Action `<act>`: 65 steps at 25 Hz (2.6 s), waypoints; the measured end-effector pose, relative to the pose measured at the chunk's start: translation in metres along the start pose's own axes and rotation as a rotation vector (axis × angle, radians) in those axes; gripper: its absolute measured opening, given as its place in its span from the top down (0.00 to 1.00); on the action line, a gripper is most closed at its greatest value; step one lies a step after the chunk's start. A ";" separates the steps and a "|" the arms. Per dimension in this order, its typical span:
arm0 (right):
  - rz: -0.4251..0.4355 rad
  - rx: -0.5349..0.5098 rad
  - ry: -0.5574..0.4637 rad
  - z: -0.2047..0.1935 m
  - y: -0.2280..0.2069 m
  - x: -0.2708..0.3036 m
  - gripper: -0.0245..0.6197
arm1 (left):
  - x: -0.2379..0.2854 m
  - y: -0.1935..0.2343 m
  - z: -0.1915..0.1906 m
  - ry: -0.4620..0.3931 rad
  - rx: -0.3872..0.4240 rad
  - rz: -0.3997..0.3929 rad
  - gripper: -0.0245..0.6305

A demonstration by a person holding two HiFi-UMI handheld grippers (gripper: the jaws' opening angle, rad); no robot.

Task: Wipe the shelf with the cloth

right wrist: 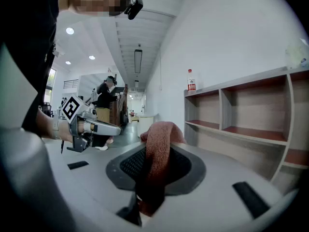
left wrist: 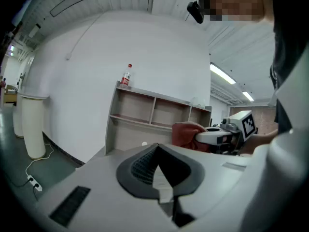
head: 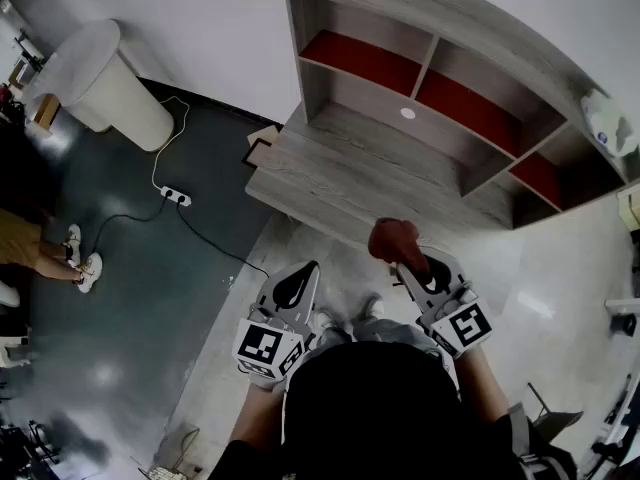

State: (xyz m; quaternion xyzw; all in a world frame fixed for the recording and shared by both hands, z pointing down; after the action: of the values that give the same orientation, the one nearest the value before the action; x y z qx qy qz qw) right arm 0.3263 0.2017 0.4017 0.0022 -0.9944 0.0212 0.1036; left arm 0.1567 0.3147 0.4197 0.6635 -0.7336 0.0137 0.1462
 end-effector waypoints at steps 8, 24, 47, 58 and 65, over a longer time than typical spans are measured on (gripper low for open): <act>0.005 0.011 -0.009 -0.008 -0.034 -0.027 0.85 | 0.026 -0.029 0.007 -0.009 0.006 0.025 0.96; 0.084 0.011 -0.037 -0.024 -0.099 -0.040 0.85 | 0.071 -0.047 0.007 0.040 0.029 0.156 0.96; -0.304 0.109 -0.032 0.051 -0.207 0.210 0.85 | 0.235 0.201 0.083 0.078 0.072 -0.227 0.96; -0.467 -0.003 0.056 0.098 -0.274 0.294 0.84 | 0.277 0.235 0.108 0.081 0.083 -0.333 0.96; -0.461 -0.027 0.160 0.109 -0.311 0.335 0.83 | 0.285 0.244 0.116 0.071 0.062 -0.308 0.96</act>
State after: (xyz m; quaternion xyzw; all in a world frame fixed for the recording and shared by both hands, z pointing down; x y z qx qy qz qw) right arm -0.0218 -0.1139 0.3768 0.2263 -0.9564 -0.0164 0.1839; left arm -0.1260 0.0426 0.4178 0.7714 -0.6168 0.0370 0.1520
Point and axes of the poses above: the fingertips, and each gripper's own axes: x forward along the fingers, y to its left, z out of its top, the point moved 5 cm from there along -x, backward along the fingers, and after that the axes turned 14 degrees about z, right-handed, at the moved point
